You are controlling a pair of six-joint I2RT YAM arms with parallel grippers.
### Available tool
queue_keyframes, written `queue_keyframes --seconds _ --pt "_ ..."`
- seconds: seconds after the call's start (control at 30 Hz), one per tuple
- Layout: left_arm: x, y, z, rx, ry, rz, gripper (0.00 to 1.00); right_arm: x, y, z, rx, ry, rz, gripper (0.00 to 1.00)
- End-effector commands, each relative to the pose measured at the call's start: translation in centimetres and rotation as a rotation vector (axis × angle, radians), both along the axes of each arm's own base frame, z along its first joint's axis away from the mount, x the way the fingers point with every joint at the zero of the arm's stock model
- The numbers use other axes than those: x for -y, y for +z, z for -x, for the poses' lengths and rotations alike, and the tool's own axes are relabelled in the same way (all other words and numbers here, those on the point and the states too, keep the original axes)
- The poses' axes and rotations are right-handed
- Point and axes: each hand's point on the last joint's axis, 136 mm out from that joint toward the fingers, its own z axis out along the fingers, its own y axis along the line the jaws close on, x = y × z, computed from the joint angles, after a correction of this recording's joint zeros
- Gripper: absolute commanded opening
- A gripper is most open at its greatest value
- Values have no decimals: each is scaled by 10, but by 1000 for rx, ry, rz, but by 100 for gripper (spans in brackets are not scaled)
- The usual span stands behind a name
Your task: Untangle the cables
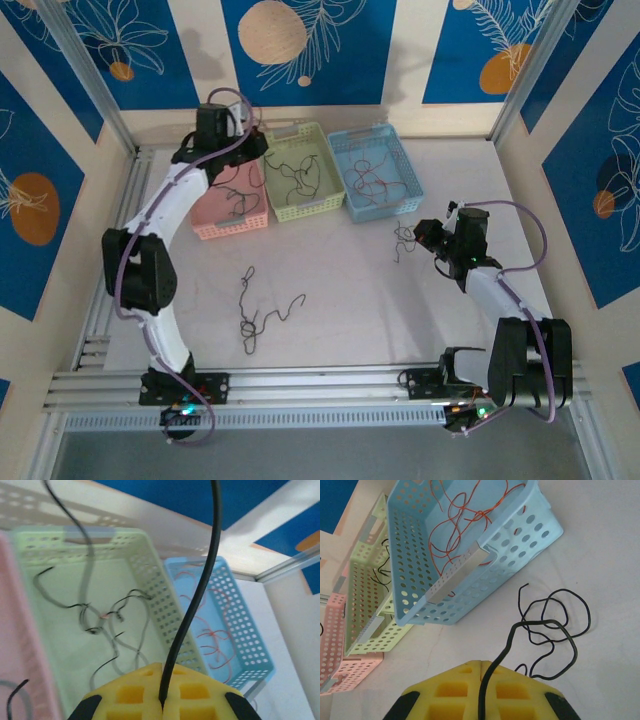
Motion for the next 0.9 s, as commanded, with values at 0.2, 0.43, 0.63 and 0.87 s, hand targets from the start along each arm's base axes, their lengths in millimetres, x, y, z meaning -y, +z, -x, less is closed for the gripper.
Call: queue_keyframes --seconds 0.2,0.43,0.63,0.87 --pt "53 -26 -38 -8 -42 18 0 -1 -1 1 -15 0 -18 0" --pt "77 -72 -43 -74 -92 -45 3 0 -1 0 -18 -1 -18 0" --pt "72 -86 -37 -117 -105 -119 55 0 -2 1 -22 -2 -19 0" --pt "53 -29 5 -43 -112 -154 72 -12 11 0 17 48 -11 0"
